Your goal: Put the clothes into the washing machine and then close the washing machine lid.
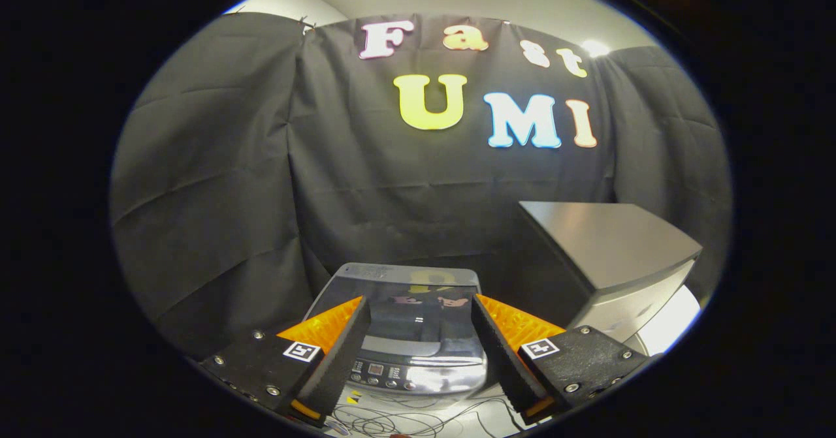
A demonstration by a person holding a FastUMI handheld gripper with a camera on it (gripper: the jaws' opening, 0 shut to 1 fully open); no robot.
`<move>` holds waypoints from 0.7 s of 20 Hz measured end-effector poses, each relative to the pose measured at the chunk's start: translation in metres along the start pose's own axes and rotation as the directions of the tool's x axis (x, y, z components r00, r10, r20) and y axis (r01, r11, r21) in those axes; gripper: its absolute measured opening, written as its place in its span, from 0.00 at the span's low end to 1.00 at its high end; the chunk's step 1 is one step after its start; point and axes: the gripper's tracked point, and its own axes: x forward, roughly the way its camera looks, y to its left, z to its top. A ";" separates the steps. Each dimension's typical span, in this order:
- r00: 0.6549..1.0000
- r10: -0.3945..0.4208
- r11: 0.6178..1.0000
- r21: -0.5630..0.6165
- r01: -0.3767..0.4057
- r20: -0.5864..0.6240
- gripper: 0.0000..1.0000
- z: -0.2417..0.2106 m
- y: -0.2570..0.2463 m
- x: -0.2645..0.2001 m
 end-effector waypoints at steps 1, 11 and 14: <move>1.000 0.005 1.000 -0.001 -0.005 0.016 0.96 0.002 -0.010 -0.020; 0.995 0.020 0.999 -0.037 -0.017 0.094 0.96 -0.016 -0.093 -0.166; 0.993 0.002 1.000 -0.030 0.001 0.121 0.96 -0.017 -0.104 -0.200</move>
